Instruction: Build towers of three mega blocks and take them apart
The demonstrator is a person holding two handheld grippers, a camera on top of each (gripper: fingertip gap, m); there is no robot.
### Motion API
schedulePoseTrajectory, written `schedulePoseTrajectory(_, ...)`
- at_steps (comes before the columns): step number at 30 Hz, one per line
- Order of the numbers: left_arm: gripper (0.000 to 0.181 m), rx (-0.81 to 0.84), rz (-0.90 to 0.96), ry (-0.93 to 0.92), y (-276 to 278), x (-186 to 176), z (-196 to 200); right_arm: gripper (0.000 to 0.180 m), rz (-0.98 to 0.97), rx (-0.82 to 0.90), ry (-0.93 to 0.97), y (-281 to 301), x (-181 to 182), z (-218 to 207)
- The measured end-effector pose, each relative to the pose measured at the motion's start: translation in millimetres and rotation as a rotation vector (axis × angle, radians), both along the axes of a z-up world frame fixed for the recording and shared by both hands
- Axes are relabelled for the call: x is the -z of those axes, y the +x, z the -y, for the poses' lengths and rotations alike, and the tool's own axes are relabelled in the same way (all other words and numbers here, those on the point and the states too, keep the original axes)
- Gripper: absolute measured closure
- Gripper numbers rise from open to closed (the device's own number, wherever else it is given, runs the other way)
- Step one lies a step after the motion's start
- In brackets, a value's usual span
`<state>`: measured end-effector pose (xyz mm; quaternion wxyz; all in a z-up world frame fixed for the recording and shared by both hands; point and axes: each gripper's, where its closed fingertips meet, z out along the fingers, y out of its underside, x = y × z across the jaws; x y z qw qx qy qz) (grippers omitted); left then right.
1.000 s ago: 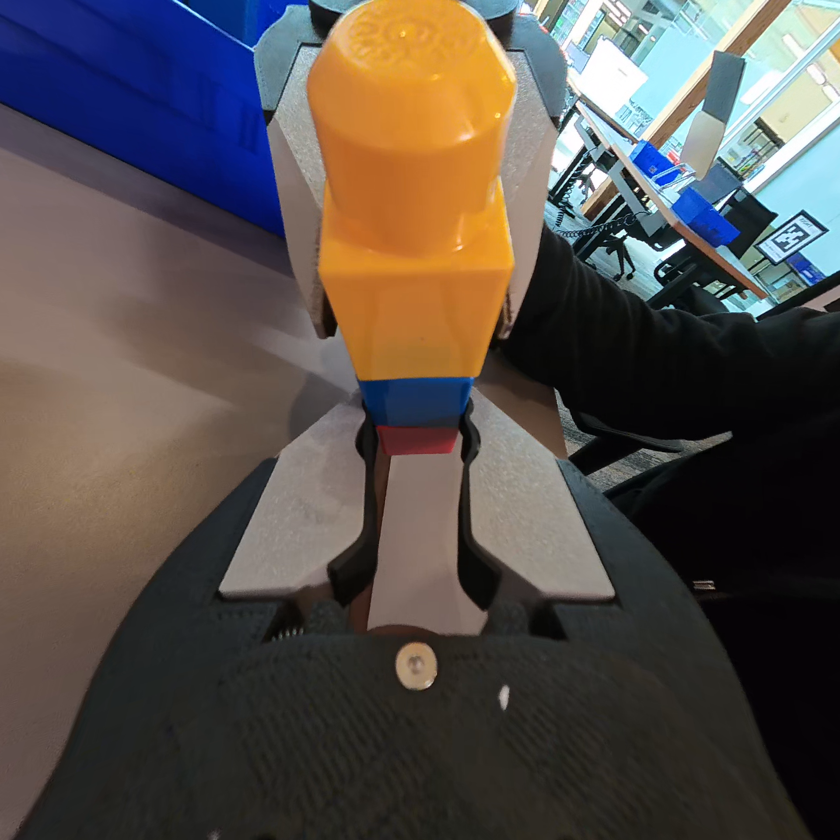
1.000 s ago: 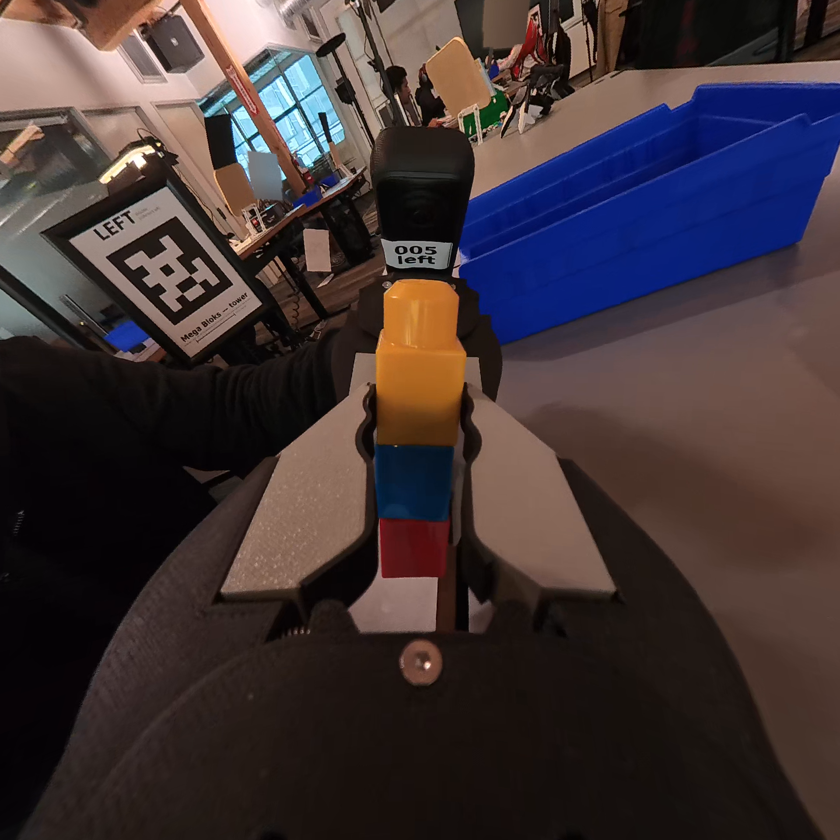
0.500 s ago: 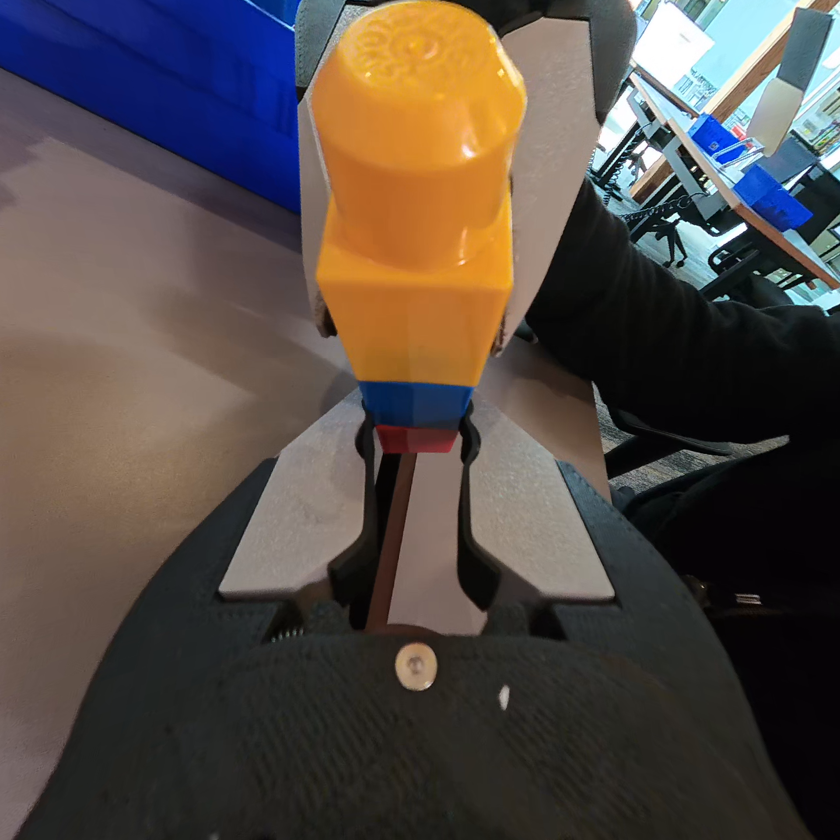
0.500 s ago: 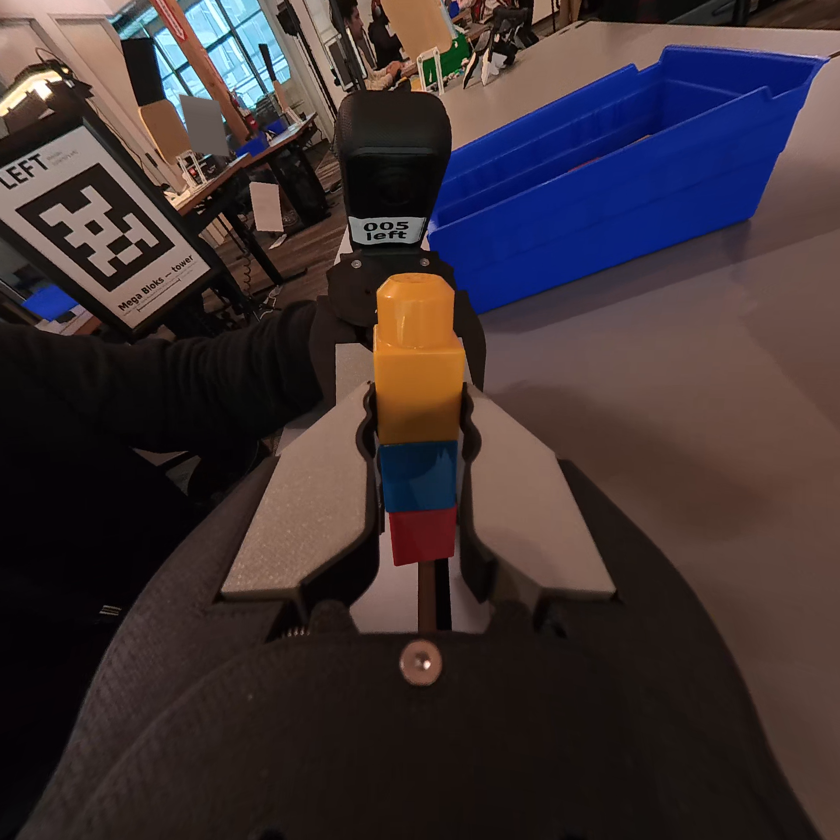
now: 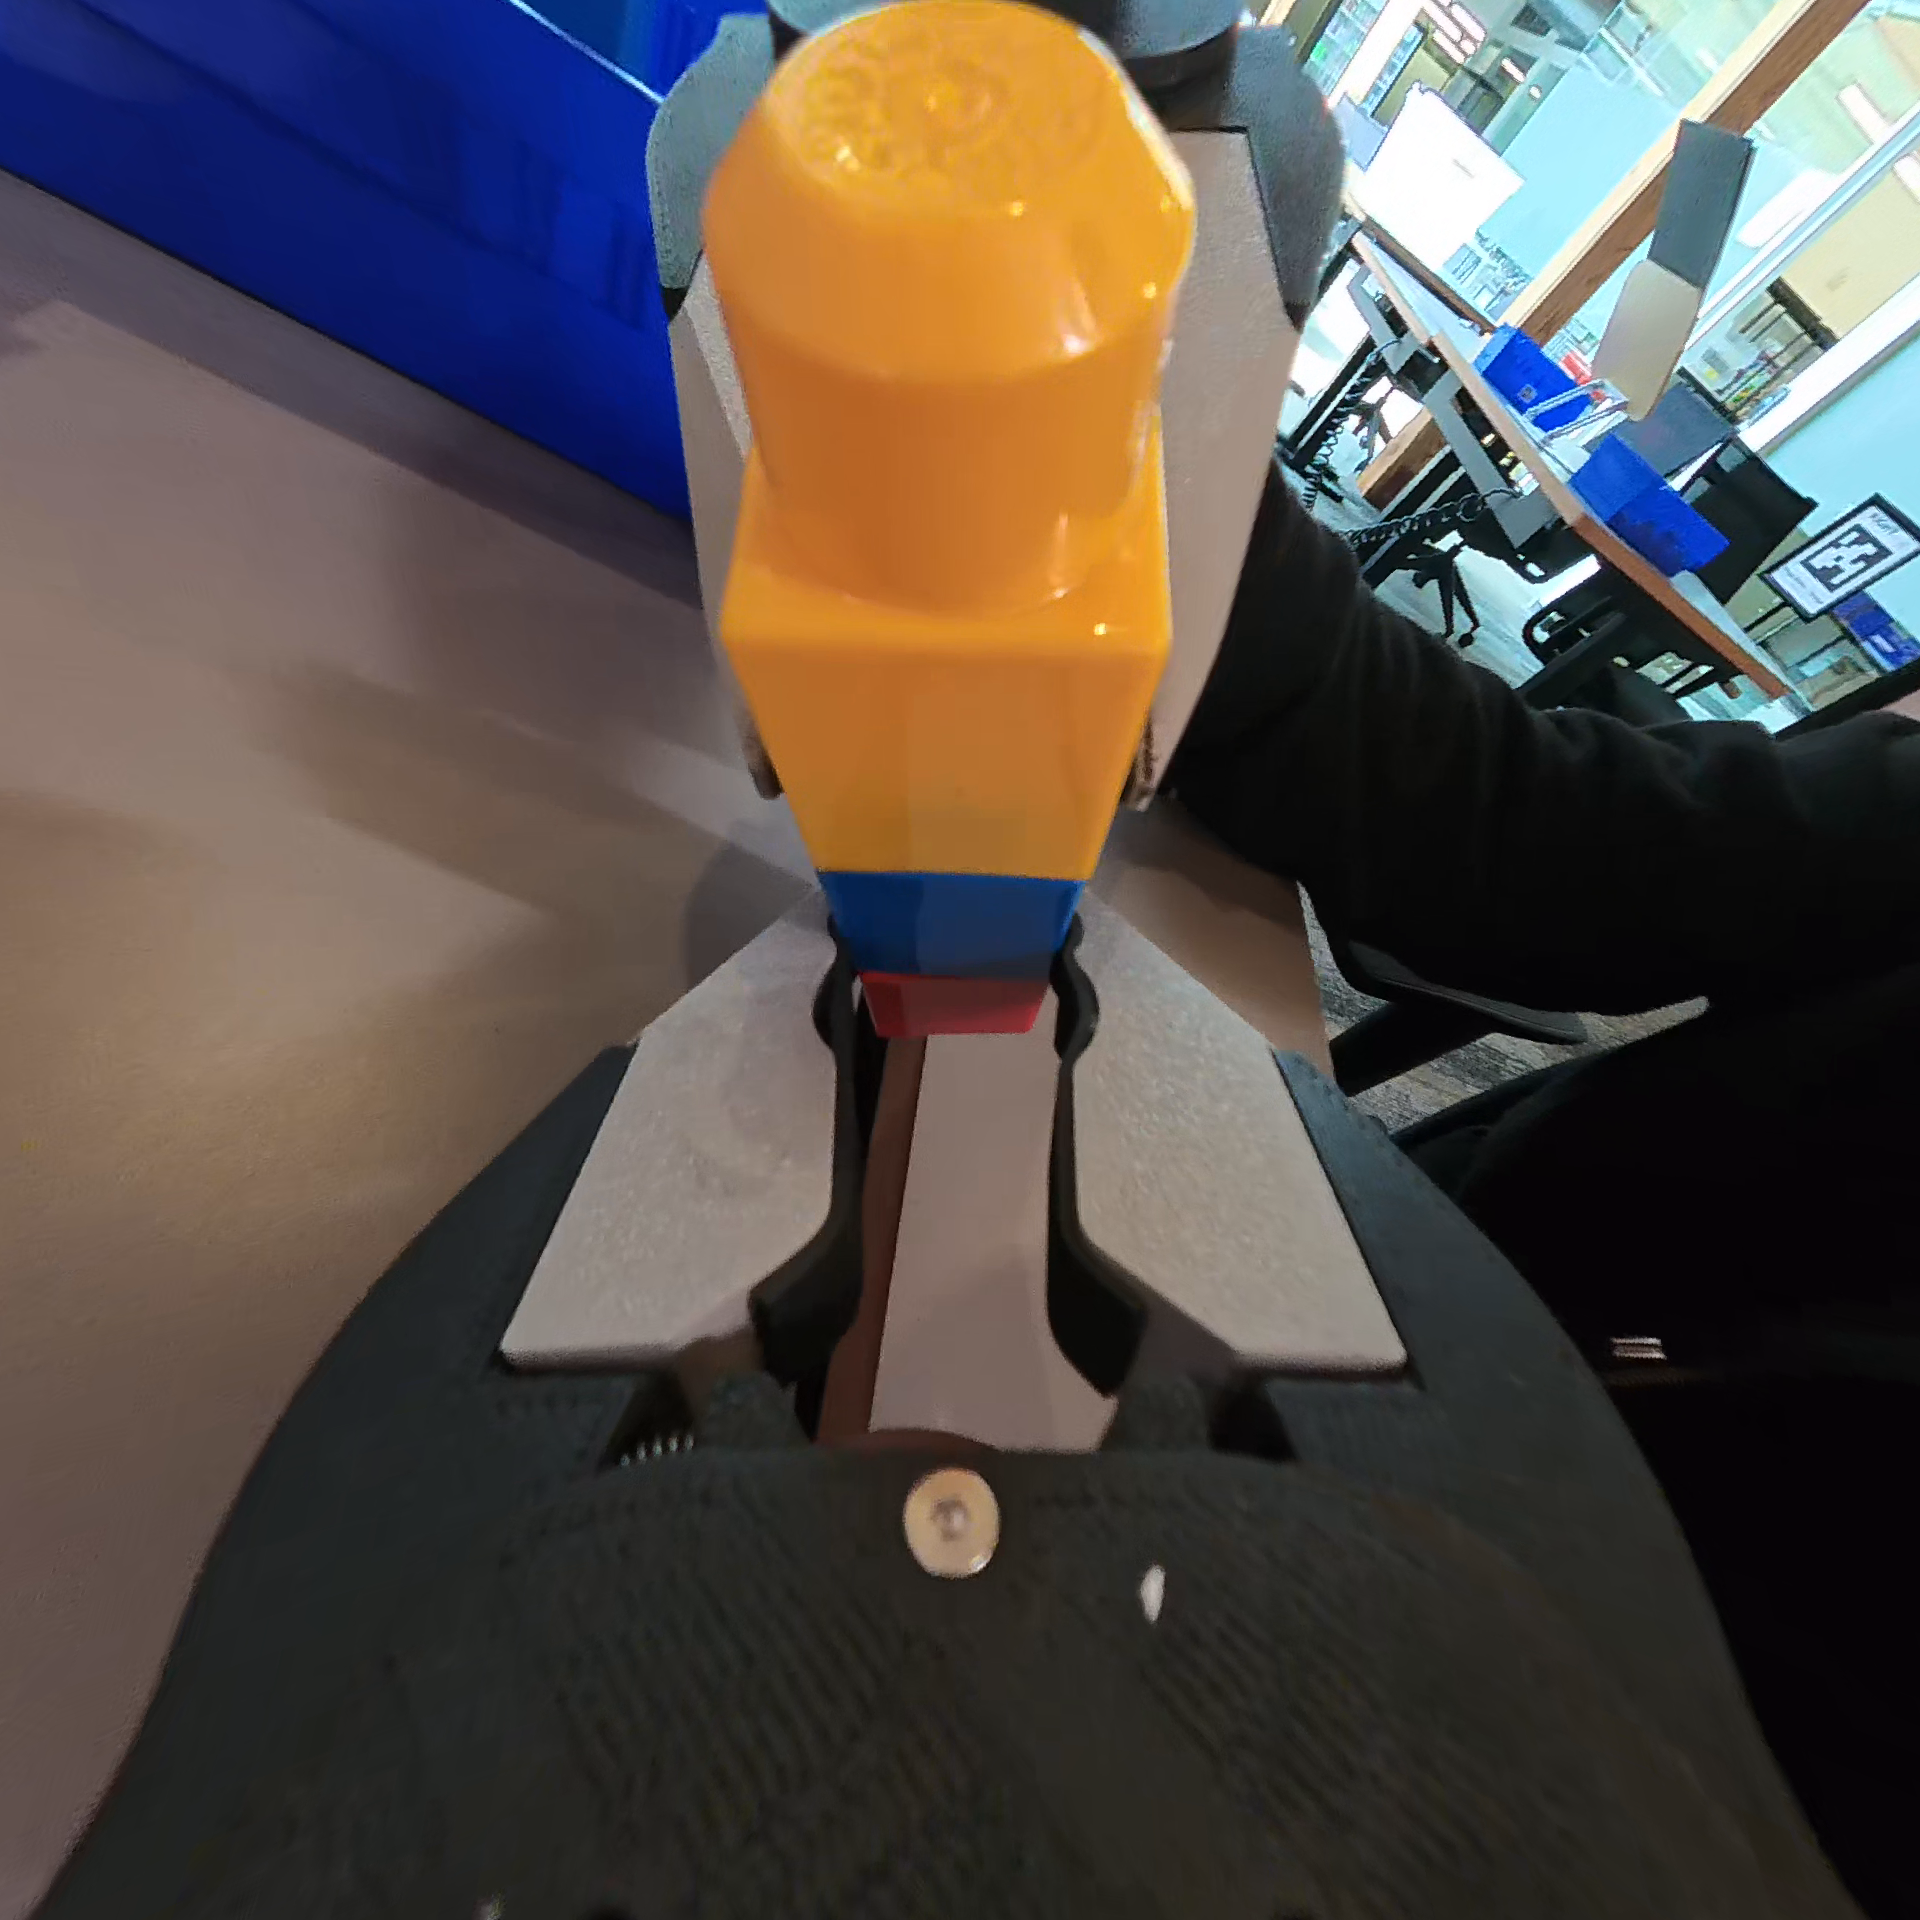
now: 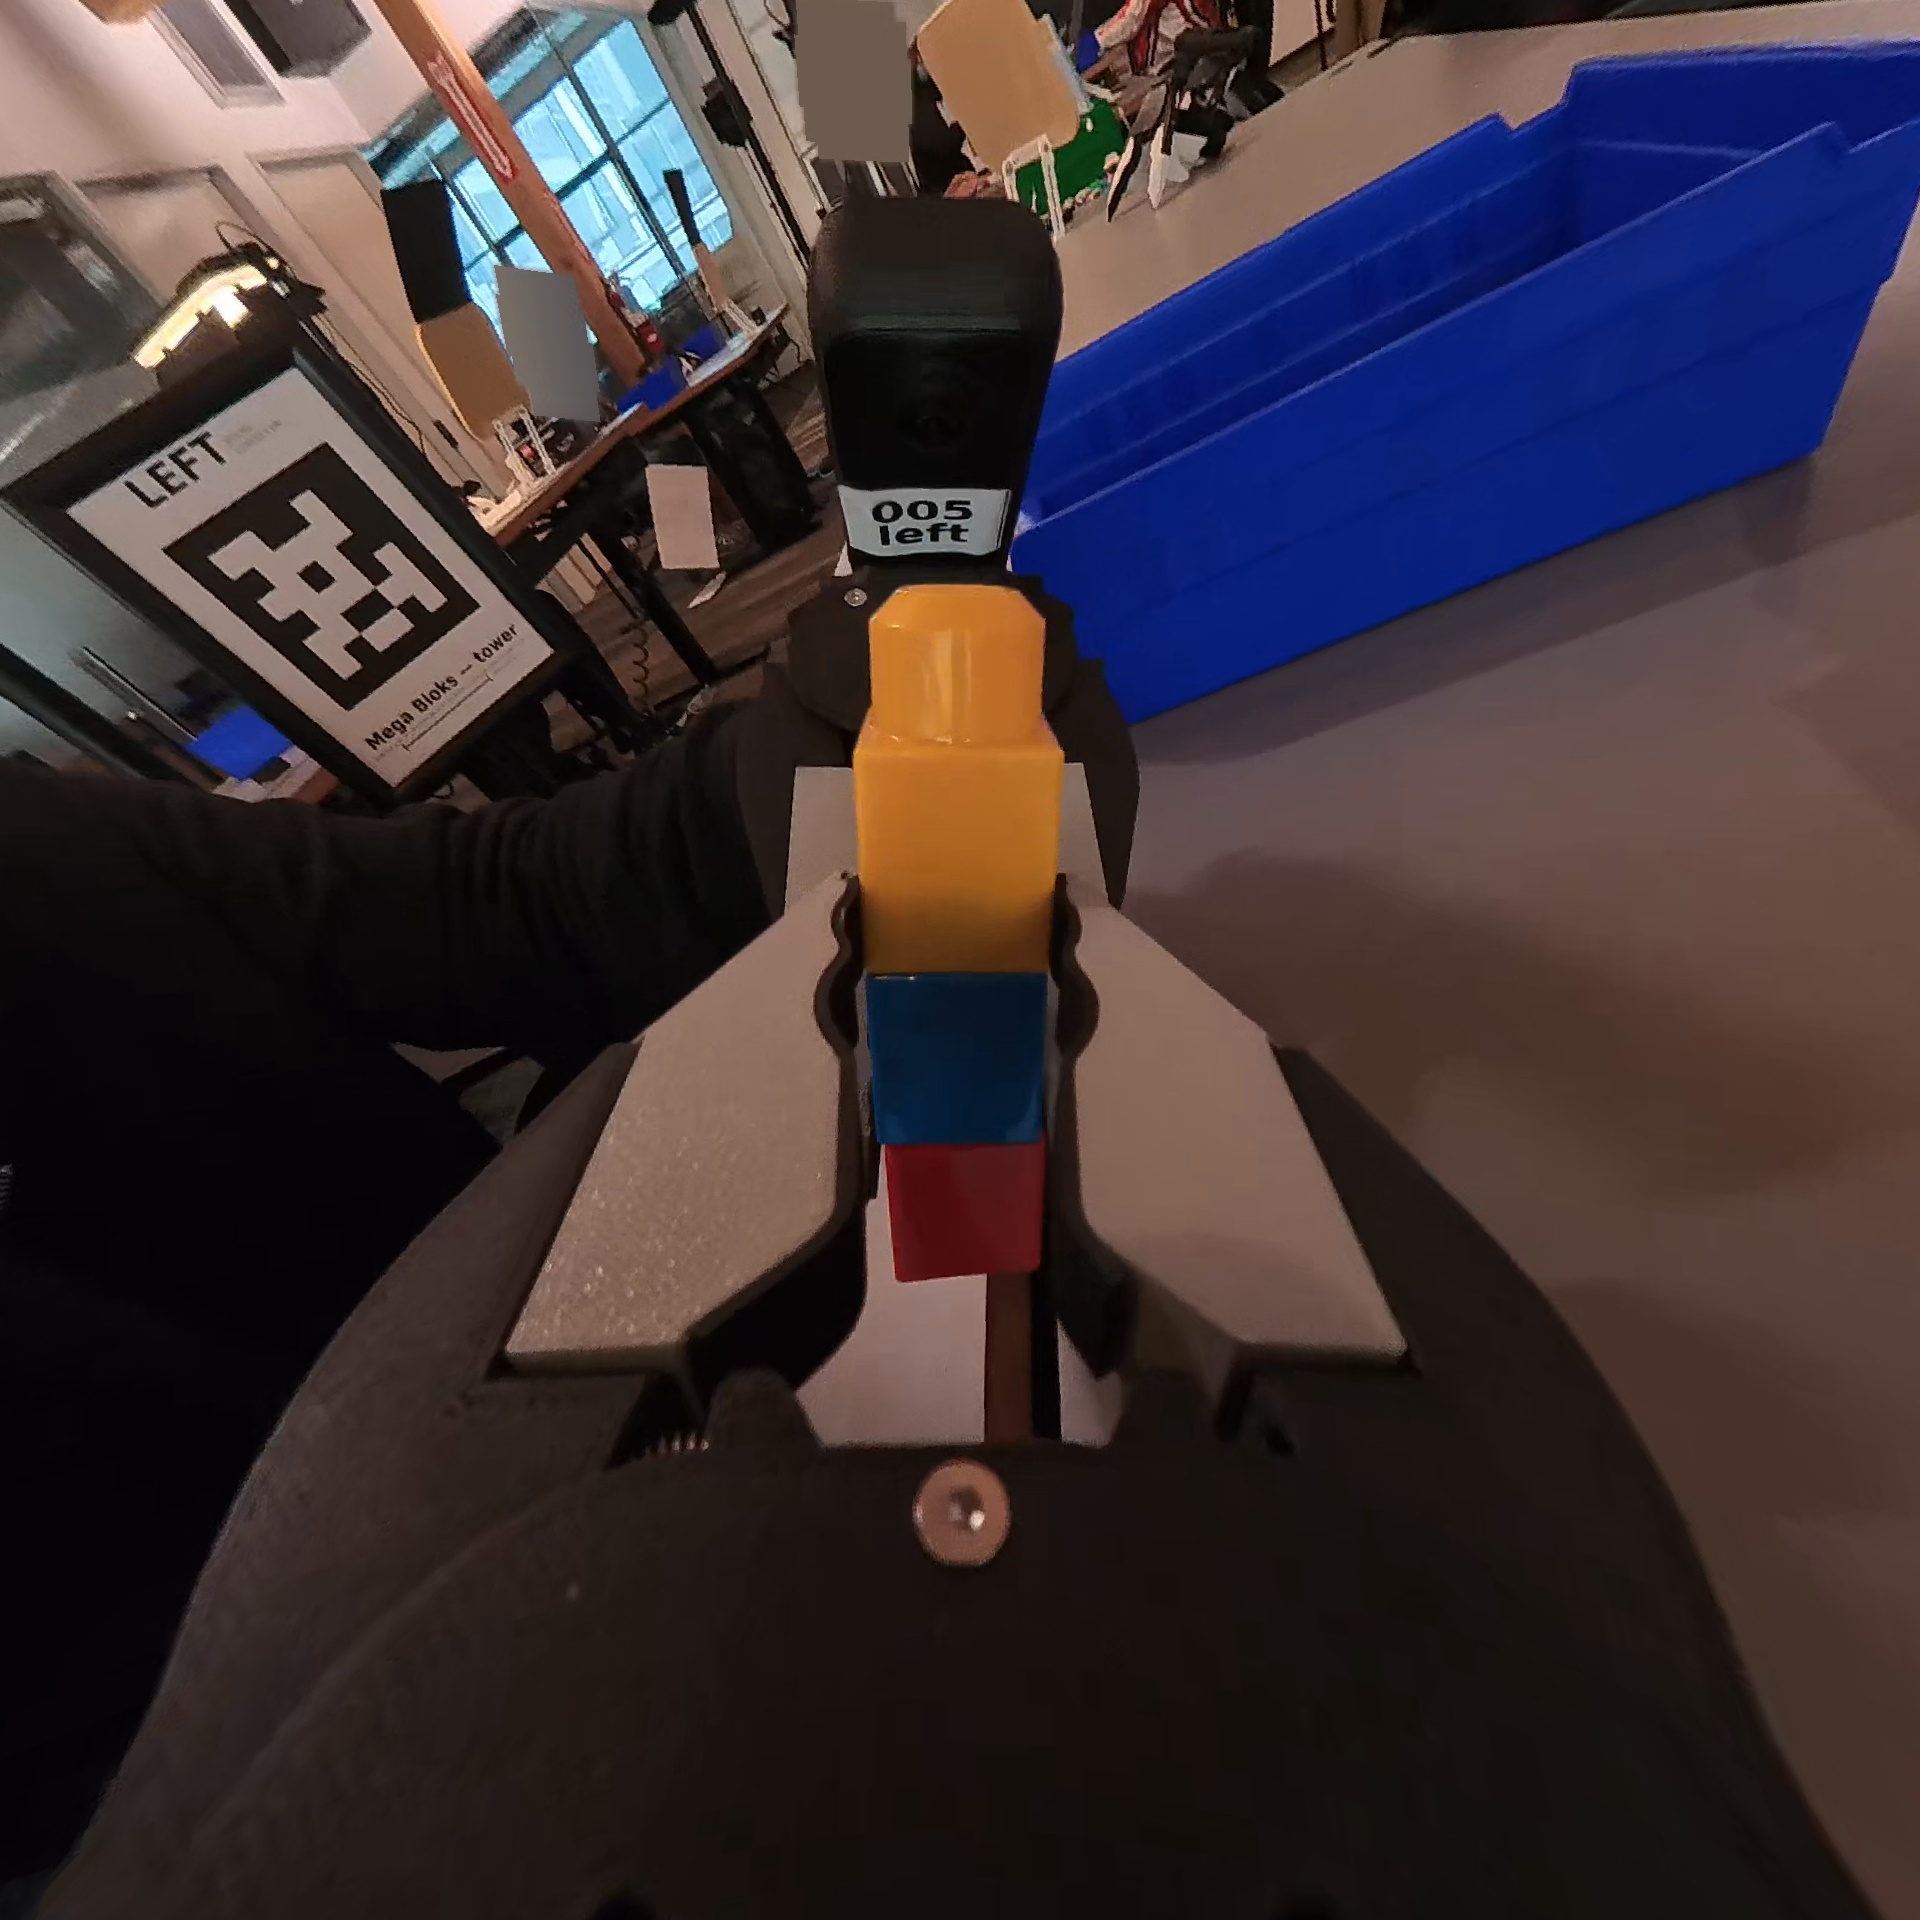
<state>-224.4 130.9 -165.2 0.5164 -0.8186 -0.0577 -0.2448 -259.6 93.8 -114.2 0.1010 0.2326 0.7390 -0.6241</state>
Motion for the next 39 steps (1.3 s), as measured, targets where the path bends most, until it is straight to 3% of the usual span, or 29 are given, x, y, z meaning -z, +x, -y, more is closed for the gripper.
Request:
schedulePoseTrajectory(8,0.145,-0.016,0.035,0.009,-3,-1,-1,0.147,-0.049,0.032,0.043,-2,-1,-1)
schedulePoseTrajectory(10,0.136,-0.044,0.056,0.019,-9,-3,-1,0.147,-0.065,0.059,0.039,-5,-5,-3)
schedulePoseTrajectory(14,0.124,-0.076,0.092,0.042,-18,-7,0,0.147,-0.133,0.143,-0.003,-12,-23,-13)
schedulePoseTrajectory(20,0.125,-0.088,0.086,0.046,-21,-8,0,0.147,-0.342,0.348,-0.044,-18,-65,-44)
schedulePoseTrajectory(25,0.127,-0.123,0.119,0.043,-29,-7,3,0.147,-0.592,0.707,0.044,-16,-106,-114)
schedulePoseTrajectory(28,0.129,-0.148,0.139,0.046,-35,-7,4,0.147,-0.659,0.956,0.129,-14,-109,-179)
schedulePoseTrajectory(34,0.131,-0.150,0.126,0.036,-34,-4,2,0.147,-0.455,1.227,0.157,-20,-72,-283)
schedulePoseTrajectory(39,0.131,-0.154,0.131,0.022,-35,0,1,0.147,-0.330,1.368,0.188,-27,-40,-330)
